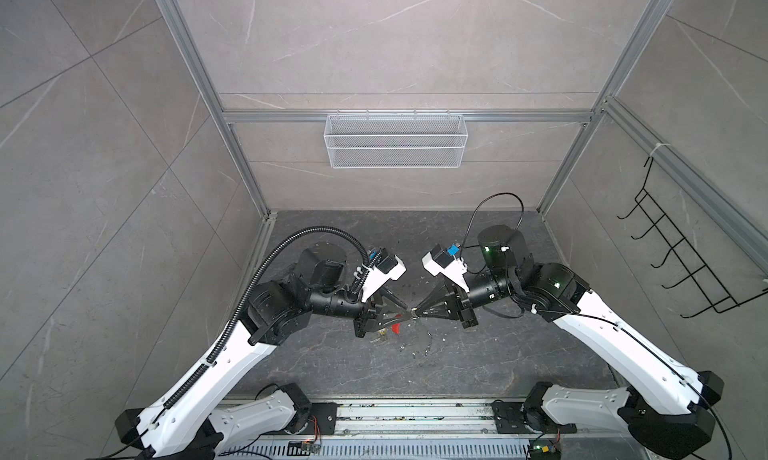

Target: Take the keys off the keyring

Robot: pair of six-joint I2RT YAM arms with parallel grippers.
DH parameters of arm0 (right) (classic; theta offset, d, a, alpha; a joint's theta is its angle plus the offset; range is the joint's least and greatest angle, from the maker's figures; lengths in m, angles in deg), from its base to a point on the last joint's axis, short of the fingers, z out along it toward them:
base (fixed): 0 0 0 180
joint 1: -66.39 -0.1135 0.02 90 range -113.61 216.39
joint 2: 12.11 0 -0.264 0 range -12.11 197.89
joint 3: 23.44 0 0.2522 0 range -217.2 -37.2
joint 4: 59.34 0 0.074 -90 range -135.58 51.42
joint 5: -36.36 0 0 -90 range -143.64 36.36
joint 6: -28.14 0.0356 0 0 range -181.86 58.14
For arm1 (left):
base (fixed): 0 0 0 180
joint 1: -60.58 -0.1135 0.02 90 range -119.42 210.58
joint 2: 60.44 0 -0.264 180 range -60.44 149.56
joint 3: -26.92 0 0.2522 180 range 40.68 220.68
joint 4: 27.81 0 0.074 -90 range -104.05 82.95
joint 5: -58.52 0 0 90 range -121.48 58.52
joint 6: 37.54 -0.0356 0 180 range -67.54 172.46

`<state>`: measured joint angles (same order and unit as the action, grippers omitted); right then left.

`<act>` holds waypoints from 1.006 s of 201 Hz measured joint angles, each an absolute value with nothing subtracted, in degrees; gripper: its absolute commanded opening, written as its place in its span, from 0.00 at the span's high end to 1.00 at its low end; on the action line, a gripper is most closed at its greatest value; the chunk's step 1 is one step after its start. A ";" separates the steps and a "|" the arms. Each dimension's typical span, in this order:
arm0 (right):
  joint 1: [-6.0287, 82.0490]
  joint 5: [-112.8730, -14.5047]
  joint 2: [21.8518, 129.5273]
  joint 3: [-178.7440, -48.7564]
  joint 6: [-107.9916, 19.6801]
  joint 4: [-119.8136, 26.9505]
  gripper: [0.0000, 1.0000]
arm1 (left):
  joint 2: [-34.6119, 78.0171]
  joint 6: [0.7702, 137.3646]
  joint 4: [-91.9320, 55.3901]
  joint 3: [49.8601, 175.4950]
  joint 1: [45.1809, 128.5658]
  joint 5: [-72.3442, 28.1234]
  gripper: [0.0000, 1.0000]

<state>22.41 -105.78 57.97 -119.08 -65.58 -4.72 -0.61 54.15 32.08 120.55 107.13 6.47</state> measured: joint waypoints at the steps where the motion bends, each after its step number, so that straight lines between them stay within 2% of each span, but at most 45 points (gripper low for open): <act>1: 22.41 -105.75 57.97 -119.08 -65.58 -4.70 1.00 | -0.56 54.15 32.08 120.62 107.13 6.58 0.76; 24: 22.41 -105.73 58.17 -119.35 -65.58 -4.15 1.00 | -0.04 54.15 32.10 120.88 107.06 8.18 0.76; 66: 22.41 -105.62 58.89 -119.50 -65.56 -4.17 1.00 | 1.19 54.15 32.27 121.19 106.91 9.66 0.82; 88: 22.41 -105.51 59.04 -119.70 -65.54 -4.26 1.00 | 1.62 54.20 32.32 121.21 106.91 9.62 0.89; 107: 22.52 -105.51 59.04 -119.70 -65.54 -4.22 1.00 | 1.67 54.18 32.60 121.25 106.87 9.58 1.00; 143: 22.60 -105.47 59.02 -119.76 -64.53 -4.87 1.00 | 1.51 54.20 32.45 121.32 106.65 8.77 1.00; 151: 22.60 -105.45 58.96 -119.72 -64.12 -5.35 0.91 | 1.27 54.22 32.10 121.27 106.67 8.29 1.00; 161: 22.60 -105.12 58.54 -119.22 -63.11 -6.93 0.73 | 0.55 54.24 30.92 120.68 106.65 7.57 1.00; 169: 22.60 -104.55 57.84 -118.30 -62.06 -8.63 0.63 | -0.30 54.22 29.94 119.94 106.67 7.02 1.00; 184: 22.60 -102.15 55.37 -115.78 -60.88 -12.19 0.55 | -2.44 54.20 27.88 117.93 106.67 5.66 1.00; 202: 22.60 -98.10 51.04 -112.24 -59.62 -16.04 0.53 | -5.72 54.22 24.73 114.72 106.67 4.11 1.00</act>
